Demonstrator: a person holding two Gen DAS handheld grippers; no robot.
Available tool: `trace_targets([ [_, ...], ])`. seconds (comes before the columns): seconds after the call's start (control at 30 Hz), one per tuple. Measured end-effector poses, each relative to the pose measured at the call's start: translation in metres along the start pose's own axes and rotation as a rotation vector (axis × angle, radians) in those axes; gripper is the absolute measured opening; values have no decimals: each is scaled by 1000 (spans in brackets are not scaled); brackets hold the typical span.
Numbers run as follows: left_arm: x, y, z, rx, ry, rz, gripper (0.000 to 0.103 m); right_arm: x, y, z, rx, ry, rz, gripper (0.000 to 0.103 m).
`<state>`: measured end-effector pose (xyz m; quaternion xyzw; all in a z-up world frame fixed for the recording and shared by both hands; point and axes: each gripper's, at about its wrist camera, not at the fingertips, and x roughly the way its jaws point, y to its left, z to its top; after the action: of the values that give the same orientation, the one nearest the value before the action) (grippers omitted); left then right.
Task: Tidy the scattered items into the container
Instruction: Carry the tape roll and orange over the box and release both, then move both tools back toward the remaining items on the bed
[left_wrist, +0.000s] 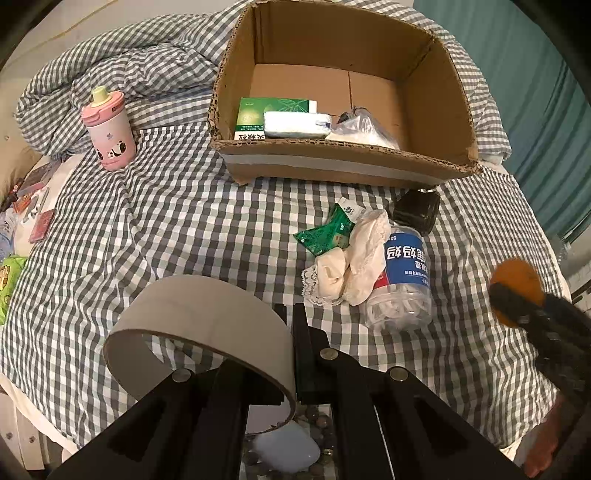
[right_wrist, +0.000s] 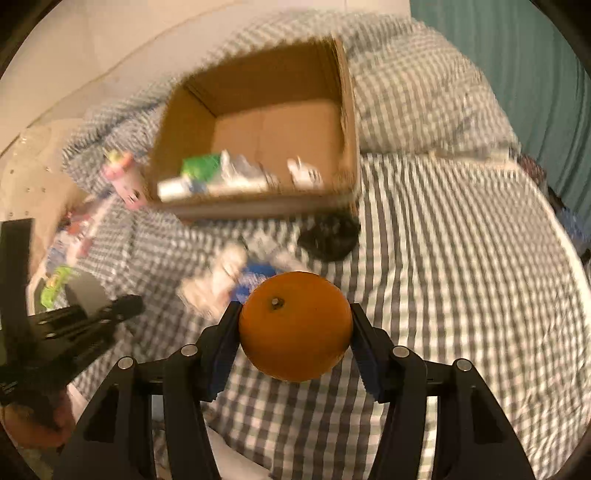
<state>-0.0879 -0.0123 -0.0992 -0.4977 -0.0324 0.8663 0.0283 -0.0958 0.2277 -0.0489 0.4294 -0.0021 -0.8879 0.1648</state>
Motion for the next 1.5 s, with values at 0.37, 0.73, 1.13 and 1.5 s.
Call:
trace_targets([
  [0.37, -43, -17, 107, 85, -196, -17, 4, -3, 14, 114, -59, -142, 21, 56],
  [0.73, 25, -24, 185, 89, -159, 7, 51, 73, -6, 170, -33, -70, -60, 87],
  [1.13, -2, -12, 177, 68, -196, 91, 103, -7, -25, 143, 52, -176, -53, 89],
  [1.5, -69, 12, 119, 66, -212, 104, 103, -78, -21, 82, 0, -210, -75, 89],
])
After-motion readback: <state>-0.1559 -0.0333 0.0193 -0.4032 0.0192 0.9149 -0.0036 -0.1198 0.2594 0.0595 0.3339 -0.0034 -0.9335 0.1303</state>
